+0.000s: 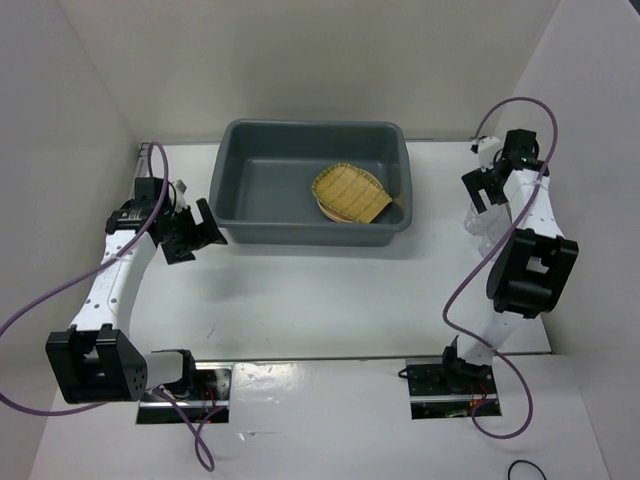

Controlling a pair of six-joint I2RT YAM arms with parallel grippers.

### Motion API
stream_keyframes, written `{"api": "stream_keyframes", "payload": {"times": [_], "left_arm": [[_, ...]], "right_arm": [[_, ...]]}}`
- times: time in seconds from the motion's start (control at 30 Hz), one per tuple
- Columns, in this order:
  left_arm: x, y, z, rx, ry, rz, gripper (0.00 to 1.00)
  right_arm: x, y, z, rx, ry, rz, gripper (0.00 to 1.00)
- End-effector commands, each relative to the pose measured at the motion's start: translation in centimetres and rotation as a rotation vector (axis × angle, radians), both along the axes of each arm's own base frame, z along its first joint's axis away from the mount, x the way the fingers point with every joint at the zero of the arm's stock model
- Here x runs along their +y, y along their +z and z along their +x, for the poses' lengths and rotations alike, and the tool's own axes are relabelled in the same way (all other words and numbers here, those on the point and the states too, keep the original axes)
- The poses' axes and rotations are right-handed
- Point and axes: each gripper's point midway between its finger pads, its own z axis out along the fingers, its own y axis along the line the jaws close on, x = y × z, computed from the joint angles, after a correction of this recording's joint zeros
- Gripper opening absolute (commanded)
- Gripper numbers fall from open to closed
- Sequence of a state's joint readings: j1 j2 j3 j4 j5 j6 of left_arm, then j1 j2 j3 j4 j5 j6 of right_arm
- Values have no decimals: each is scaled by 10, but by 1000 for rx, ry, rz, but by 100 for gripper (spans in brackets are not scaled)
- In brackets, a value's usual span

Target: Place the mixed dishes into the plastic bin

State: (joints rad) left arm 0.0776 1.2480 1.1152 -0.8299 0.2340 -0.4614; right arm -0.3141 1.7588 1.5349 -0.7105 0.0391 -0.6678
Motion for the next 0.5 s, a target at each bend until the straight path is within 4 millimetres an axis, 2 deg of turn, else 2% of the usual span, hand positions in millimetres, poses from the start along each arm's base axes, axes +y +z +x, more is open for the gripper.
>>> {"api": "stream_keyframes", "payload": {"times": [0.0,0.03,0.07,0.2,0.3,0.4,0.47], "left_arm": [[-4,5,-6,-36,-40,-12,100],[-4,3,-9,-36,-40,-12,100],[-4,3,-9,-36,-40,-12,100],[-4,4,-21,-21,-48,-9,100],[-3,3,-31,-7,-50,6,100],[-3,8,-35,-21,-50,7,100],[-3,9,-38,-23,-50,7,100]], "right_arm": [[28,12,13,-13,216,-99,99],[41,6,12,9,267,-124,99],[46,2,12,15,274,-137,99],[55,-21,22,67,295,-139,99],[53,-42,27,101,274,-124,99],[48,-53,32,113,261,-140,99],[44,-54,36,106,248,-161,99]]}}
